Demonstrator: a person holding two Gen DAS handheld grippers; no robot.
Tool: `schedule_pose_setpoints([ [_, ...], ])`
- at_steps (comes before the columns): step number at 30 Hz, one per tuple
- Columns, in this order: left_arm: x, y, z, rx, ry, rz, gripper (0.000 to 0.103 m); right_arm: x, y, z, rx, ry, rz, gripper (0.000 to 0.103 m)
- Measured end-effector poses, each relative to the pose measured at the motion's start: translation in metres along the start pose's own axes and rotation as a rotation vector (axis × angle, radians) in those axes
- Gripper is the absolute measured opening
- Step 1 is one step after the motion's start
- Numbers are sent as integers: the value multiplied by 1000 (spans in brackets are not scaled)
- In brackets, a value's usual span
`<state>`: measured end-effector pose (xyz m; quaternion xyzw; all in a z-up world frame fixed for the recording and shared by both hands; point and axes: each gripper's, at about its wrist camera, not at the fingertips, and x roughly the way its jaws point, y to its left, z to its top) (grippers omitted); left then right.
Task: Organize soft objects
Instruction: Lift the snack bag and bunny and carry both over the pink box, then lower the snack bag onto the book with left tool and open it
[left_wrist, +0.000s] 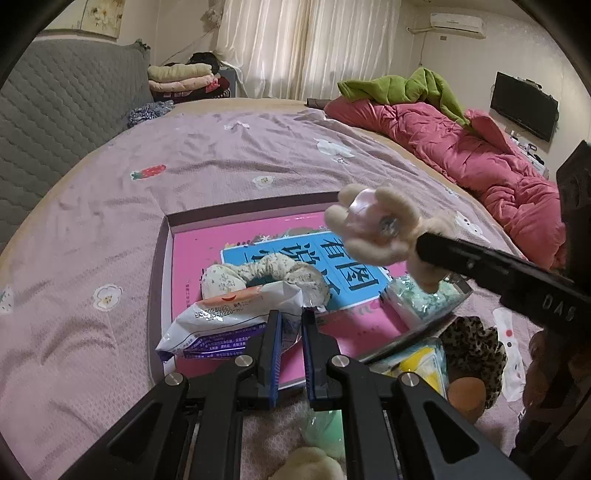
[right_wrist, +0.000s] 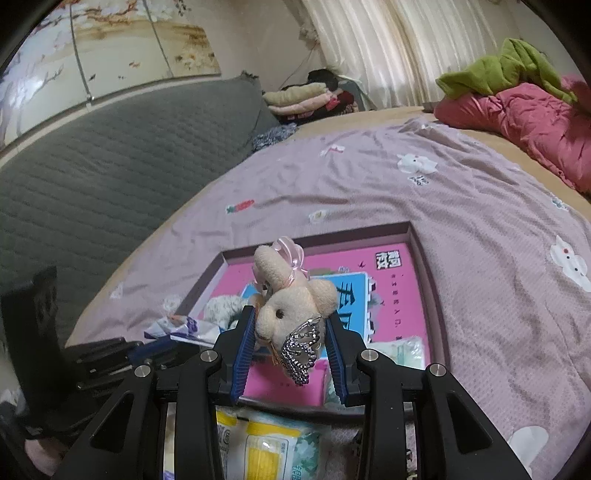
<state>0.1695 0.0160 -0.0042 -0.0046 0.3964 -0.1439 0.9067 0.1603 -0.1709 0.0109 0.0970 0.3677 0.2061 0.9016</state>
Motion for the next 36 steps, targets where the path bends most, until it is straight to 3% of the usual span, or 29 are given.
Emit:
schedule_pose_setpoints([
  [20, 14, 0, -16, -30, 103, -65, 11, 27, -2, -16, -16, 108, -37, 37],
  [36, 19, 2, -13, -68, 119, -98, 11, 41, 7, -26, -124, 153, -131, 38],
])
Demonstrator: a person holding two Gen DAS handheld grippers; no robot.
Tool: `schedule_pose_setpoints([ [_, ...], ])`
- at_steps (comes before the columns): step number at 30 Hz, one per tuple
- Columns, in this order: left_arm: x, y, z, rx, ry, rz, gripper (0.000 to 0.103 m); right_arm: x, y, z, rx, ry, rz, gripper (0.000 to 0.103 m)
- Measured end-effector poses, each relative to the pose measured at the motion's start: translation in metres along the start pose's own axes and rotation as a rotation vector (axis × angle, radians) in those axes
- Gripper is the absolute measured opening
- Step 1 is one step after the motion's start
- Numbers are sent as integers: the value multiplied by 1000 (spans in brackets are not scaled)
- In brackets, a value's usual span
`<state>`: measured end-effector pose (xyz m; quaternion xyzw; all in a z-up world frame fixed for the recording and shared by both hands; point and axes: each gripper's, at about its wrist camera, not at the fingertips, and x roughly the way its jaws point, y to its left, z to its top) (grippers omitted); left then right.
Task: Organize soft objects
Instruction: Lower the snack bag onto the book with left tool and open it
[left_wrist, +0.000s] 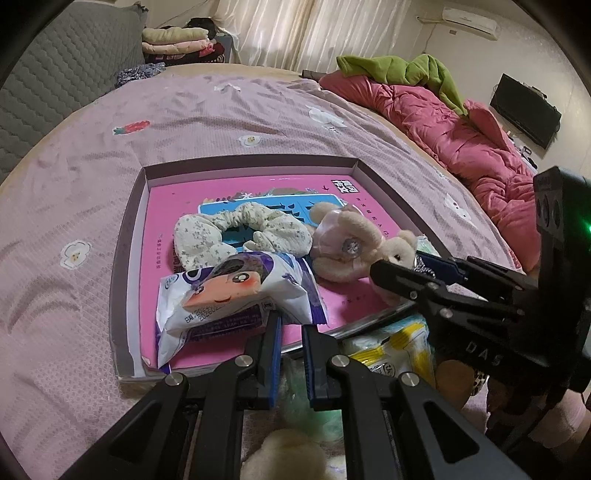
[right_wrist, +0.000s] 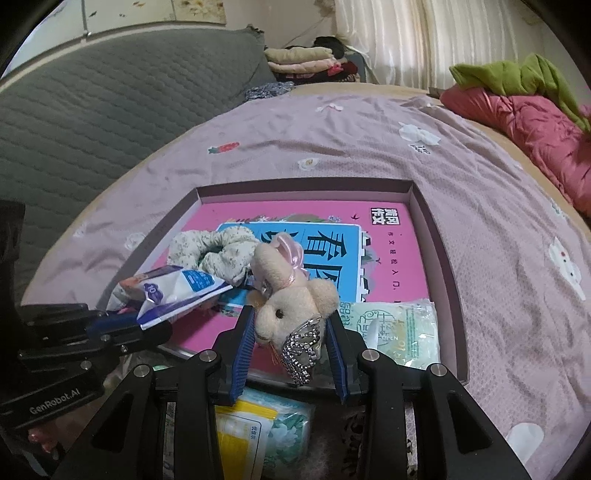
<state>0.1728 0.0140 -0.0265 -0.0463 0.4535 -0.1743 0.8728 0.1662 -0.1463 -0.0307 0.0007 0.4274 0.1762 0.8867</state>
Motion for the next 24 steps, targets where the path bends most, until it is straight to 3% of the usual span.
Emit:
schedule_pose_setpoints([
  [16, 6, 9, 3, -34, 13, -14, 11, 1, -1, 1, 0, 4, 2, 42],
  [18, 6, 9, 3, -37, 15, -17, 11, 0, -1, 2, -5, 3, -4, 44],
  [20, 7, 10, 3, -39, 17, -21, 11, -2, -2, 3, -6, -6, -11, 54],
  [24, 6, 12, 4, -55, 25, -37, 11, -6, -6, 4, 8, -7, -12, 58],
])
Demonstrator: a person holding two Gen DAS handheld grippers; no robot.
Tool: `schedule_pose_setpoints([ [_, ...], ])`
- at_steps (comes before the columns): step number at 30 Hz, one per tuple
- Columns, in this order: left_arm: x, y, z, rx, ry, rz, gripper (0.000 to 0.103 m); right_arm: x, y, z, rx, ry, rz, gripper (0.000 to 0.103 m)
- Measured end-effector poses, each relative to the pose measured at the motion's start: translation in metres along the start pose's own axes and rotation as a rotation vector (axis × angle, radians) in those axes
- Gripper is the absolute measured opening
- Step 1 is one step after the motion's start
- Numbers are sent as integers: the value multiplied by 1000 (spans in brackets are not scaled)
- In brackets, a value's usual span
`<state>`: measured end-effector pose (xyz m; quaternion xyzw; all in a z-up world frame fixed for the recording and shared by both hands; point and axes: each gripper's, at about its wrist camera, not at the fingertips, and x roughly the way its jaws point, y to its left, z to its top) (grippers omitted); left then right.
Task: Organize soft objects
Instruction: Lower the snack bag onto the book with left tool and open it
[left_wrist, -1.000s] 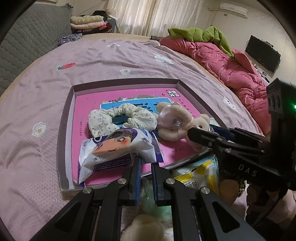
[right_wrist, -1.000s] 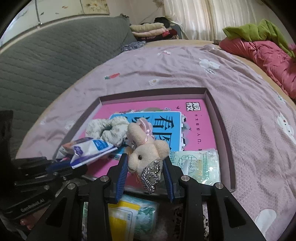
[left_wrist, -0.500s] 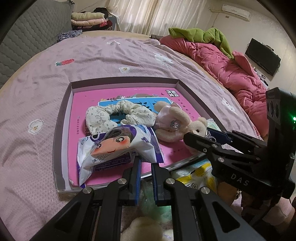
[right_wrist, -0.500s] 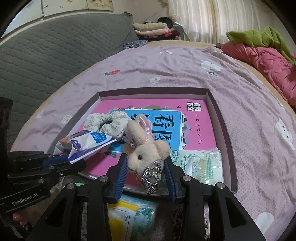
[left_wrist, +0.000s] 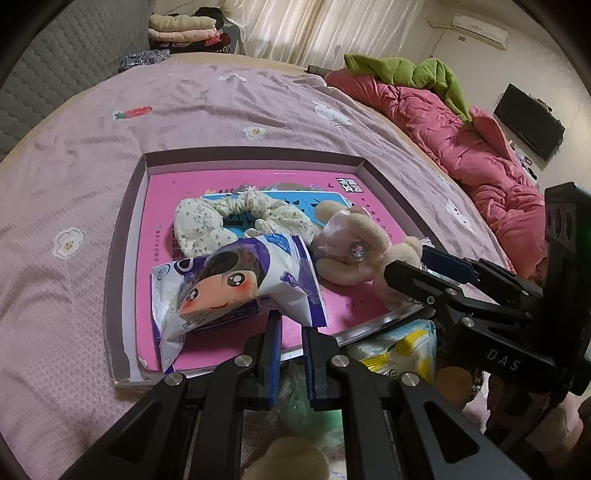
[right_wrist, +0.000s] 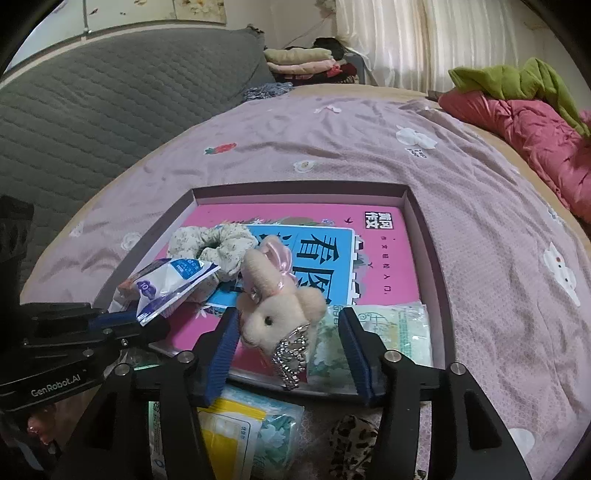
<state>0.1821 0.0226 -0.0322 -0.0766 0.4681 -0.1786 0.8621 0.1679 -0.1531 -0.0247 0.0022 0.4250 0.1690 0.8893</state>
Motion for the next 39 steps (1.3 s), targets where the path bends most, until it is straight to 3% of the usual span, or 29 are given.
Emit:
schedule_pose_setpoints([
  [16, -1, 1, 2, -46, 22, -106, 13, -10, -1, 3, -5, -35, 7, 63],
  [22, -3, 3, 3, -70, 28, -143, 27, -9, -1, 4, -9, -33, 0, 66],
  [26, -5, 0, 4, -55, 27, -146, 39, -8, -2, 4, -26, -29, -49, 66],
  [39, -11, -7, 2, -23, 28, -169, 45, -3, -15, 0, -13, -6, -107, 68],
])
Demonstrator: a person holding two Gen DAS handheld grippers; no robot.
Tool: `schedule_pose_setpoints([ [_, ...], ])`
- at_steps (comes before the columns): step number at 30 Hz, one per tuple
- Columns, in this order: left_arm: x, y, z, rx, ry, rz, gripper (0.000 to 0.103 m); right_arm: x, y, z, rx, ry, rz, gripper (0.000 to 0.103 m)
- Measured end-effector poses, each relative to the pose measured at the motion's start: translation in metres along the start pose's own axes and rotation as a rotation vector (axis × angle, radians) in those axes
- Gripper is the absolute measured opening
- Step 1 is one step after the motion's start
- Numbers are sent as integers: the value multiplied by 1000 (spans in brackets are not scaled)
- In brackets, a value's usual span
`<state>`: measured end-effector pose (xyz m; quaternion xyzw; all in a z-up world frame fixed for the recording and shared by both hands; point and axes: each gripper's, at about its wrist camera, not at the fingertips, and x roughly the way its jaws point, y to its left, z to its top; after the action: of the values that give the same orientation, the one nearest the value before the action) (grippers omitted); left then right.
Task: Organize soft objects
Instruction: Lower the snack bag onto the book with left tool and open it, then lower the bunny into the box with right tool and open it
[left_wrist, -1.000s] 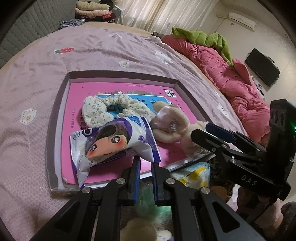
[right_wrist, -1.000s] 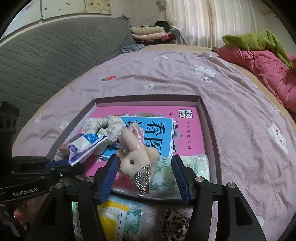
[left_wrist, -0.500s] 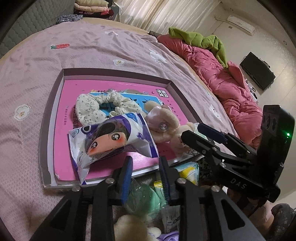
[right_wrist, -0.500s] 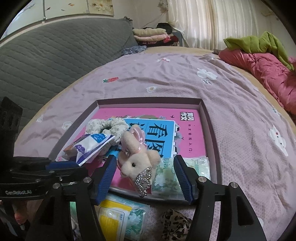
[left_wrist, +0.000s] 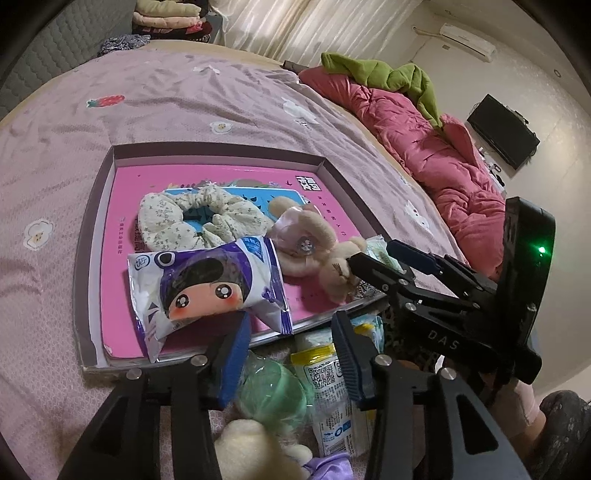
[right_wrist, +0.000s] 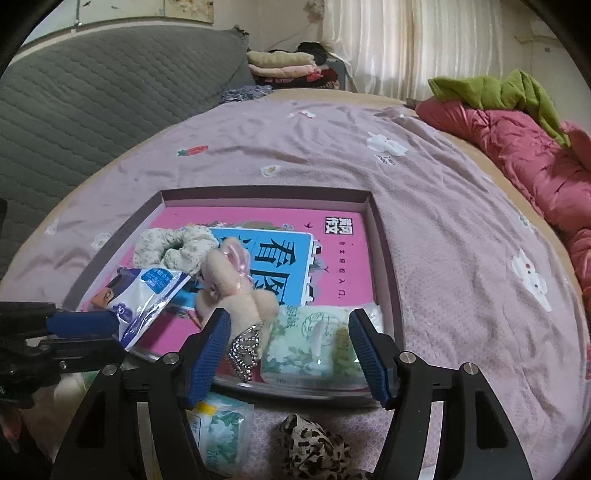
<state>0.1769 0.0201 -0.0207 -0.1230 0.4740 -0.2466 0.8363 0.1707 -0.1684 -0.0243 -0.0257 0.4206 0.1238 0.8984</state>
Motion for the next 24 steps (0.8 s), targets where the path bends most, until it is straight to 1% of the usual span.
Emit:
schedule_pose_setpoints([
  [2, 0, 0, 0, -1, -2, -2, 45, 0, 0, 0, -1, 0, -1, 68],
  [5, -3, -2, -1, 7, -7, -7, 45, 2, 1, 0, -17, -1, -46, 69],
  [10, -7, -6, -1, 30, -22, -9, 45, 1, -1, -1, 0, -2, -28, 69],
  [13, -10, -11, -2, 59, -34, 2, 45, -3, -2, 1, 6, -21, -12, 69],
  [15, -13, -16, -3, 84, -52, 19, 46, -7, -3, 2, 18, -38, 12, 70],
  [17, -17, -19, -3, 100, -69, 29, 46, -11, -3, 3, 24, -54, 23, 73],
  [19, -21, -22, -3, 112, -91, 32, 46, -16, -2, 4, 24, -77, 34, 74],
  [21, -26, -24, -2, 119, -120, 46, 51, -19, -2, 5, 20, -90, 35, 74],
  [24, -33, -21, 1, 102, -159, 70, 54, -23, -2, 5, 21, -108, 29, 75],
])
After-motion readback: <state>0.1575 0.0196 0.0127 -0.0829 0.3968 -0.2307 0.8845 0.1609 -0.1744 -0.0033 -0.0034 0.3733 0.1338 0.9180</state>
